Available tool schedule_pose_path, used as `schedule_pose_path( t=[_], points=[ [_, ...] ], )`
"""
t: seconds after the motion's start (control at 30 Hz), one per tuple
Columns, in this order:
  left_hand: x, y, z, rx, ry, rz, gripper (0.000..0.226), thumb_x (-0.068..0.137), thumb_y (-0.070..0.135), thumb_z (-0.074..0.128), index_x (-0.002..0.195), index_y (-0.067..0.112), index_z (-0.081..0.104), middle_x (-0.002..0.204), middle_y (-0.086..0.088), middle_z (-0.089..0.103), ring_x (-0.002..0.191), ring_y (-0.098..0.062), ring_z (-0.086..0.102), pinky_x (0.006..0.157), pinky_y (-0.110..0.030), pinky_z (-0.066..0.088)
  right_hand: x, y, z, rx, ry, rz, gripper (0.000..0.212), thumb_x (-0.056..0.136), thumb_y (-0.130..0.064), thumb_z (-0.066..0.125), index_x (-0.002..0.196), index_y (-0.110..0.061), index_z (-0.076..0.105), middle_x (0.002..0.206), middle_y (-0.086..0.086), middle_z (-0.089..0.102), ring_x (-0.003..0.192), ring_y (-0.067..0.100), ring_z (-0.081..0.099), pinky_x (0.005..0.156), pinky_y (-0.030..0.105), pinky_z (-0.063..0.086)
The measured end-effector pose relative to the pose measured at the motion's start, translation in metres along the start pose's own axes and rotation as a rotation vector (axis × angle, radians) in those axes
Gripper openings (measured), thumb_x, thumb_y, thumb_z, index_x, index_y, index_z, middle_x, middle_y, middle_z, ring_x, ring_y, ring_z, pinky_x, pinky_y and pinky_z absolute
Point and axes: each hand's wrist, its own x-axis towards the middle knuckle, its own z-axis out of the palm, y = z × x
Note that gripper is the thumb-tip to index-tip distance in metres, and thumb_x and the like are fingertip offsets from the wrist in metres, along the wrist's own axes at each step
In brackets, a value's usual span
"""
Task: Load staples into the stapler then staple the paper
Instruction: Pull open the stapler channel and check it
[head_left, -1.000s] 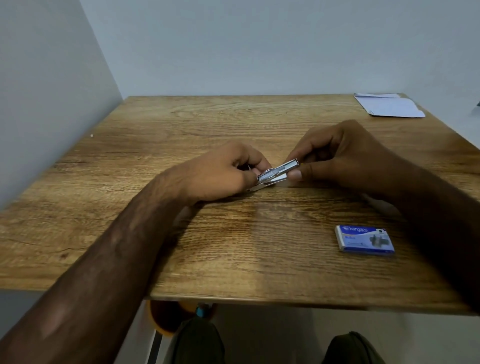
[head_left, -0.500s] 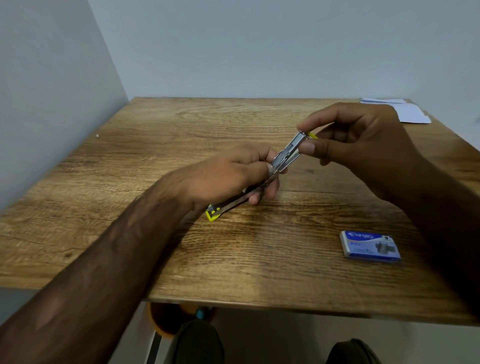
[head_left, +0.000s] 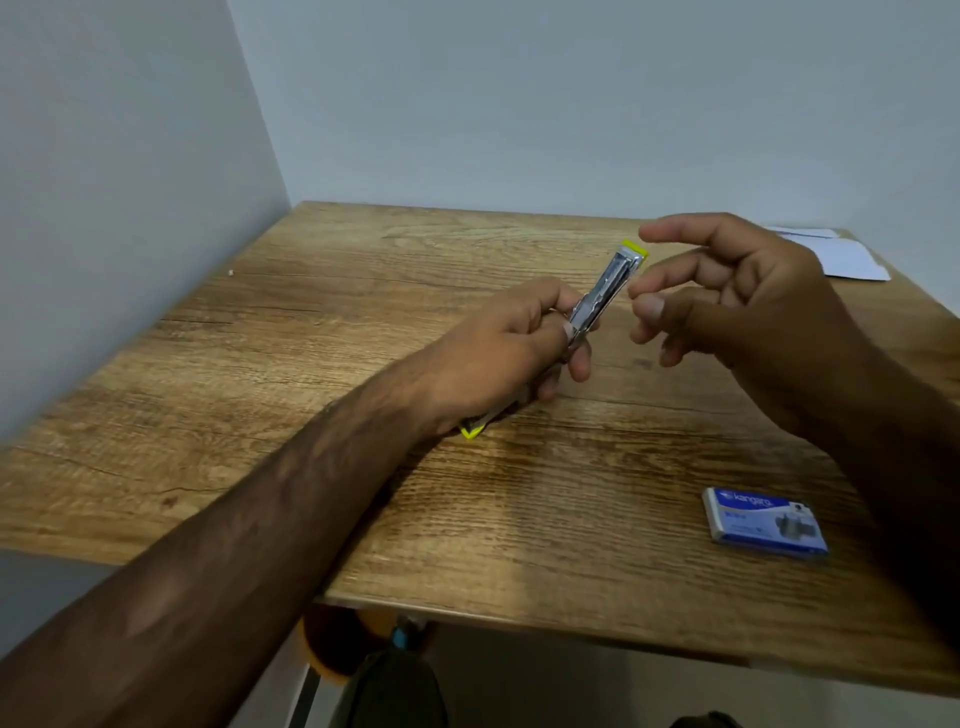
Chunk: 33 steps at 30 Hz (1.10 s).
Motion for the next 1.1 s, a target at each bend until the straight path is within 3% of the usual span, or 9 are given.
schedule_pose_path(
  t=[0.1,0.2,0.3,0.43,0.63,0.73,0.83,0.97,1.1],
  points=[
    [0.004,0.001,-0.003,0.167,0.168,0.084,0.018,0.100,0.004,0.046,0.111,0.007,0.060,0.082,-0.008,0.072,0.060,-0.021,0.054,0.056,-0.031,0.044,0.000,0.002,-0.002,0.038,-0.032,0.271,0.033,0.087,0.003,0.069,0.118,-0.007,0.067,0.096,0.017,0.078,0.072,0.026,0.077,0.054,0.027,0.060],
    [0.006,-0.001,-0.005,0.414,0.324,0.210,0.022,0.097,0.009,0.052,0.113,0.014,0.066,0.081,-0.006,0.074,0.063,-0.016,0.059,0.065,-0.036,0.051,-0.003,0.005,0.004,0.162,-0.112,0.451,0.025,0.089,-0.008,0.066,0.113,-0.004,0.071,0.104,0.018,0.078,0.081,0.024,0.079,0.062,0.027,0.063],
    [0.002,0.001,0.000,0.778,0.400,0.358,0.025,0.092,0.016,0.054,0.113,0.017,0.068,0.080,-0.002,0.070,0.071,-0.022,0.062,0.066,-0.040,0.050,-0.001,0.005,0.014,0.298,-0.132,0.495,0.027,0.096,-0.020,0.058,0.112,-0.003,0.072,0.106,0.017,0.078,0.088,0.023,0.079,0.062,0.025,0.062],
    [0.003,0.002,0.010,1.093,0.403,0.381,0.030,0.092,0.024,0.052,0.118,0.017,0.064,0.096,-0.006,0.066,0.093,-0.029,0.060,0.073,-0.043,0.050,-0.001,0.007,0.022,0.428,-0.128,0.571,0.032,0.103,-0.024,0.048,0.108,-0.002,0.071,0.106,0.018,0.078,0.092,0.024,0.078,0.065,0.028,0.062],
    [0.002,0.007,0.014,1.403,0.433,0.508,0.040,0.085,0.022,0.060,0.123,0.010,0.066,0.099,-0.011,0.067,0.092,-0.033,0.061,0.072,-0.042,0.046,-0.004,0.007,0.028,0.670,-0.106,0.637,0.032,0.106,-0.012,0.036,0.106,0.001,0.066,0.098,0.019,0.078,0.092,0.028,0.078,0.070,0.034,0.063],
    [0.004,0.006,0.020,1.410,0.449,0.556,0.043,0.081,0.018,0.066,0.123,0.011,0.067,0.098,-0.010,0.065,0.088,-0.030,0.059,0.066,-0.037,0.043,-0.004,0.007,0.028,0.740,-0.117,0.611,0.035,0.105,-0.004,0.032,0.124,0.000,0.061,0.115,0.018,0.075,0.098,0.024,0.076,0.074,0.035,0.062],
    [0.004,0.005,0.022,1.263,0.404,0.527,0.041,0.086,0.018,0.059,0.126,0.010,0.066,0.100,-0.012,0.062,0.091,-0.032,0.058,0.067,-0.038,0.048,-0.004,0.008,0.027,0.740,-0.114,0.622,0.038,0.103,0.000,0.033,0.134,0.004,0.054,0.125,0.022,0.070,0.103,0.025,0.075,0.080,0.034,0.062],
    [0.006,0.000,0.016,0.939,0.350,0.410,0.041,0.090,0.017,0.057,0.130,0.015,0.066,0.101,-0.010,0.062,0.096,-0.029,0.060,0.081,-0.041,0.050,-0.003,0.007,0.025,0.679,-0.169,0.649,0.037,0.092,0.008,0.043,0.125,0.009,0.059,0.115,0.021,0.074,0.103,0.025,0.075,0.084,0.029,0.061],
    [0.007,-0.001,0.011,0.715,0.334,0.323,0.037,0.090,0.015,0.054,0.121,0.027,0.072,0.091,-0.002,0.066,0.087,-0.016,0.063,0.078,-0.033,0.051,-0.005,0.006,0.025,0.586,-0.163,0.639,0.037,0.081,0.014,0.055,0.117,0.011,0.064,0.111,0.022,0.075,0.099,0.028,0.076,0.079,0.026,0.061]
  ],
)
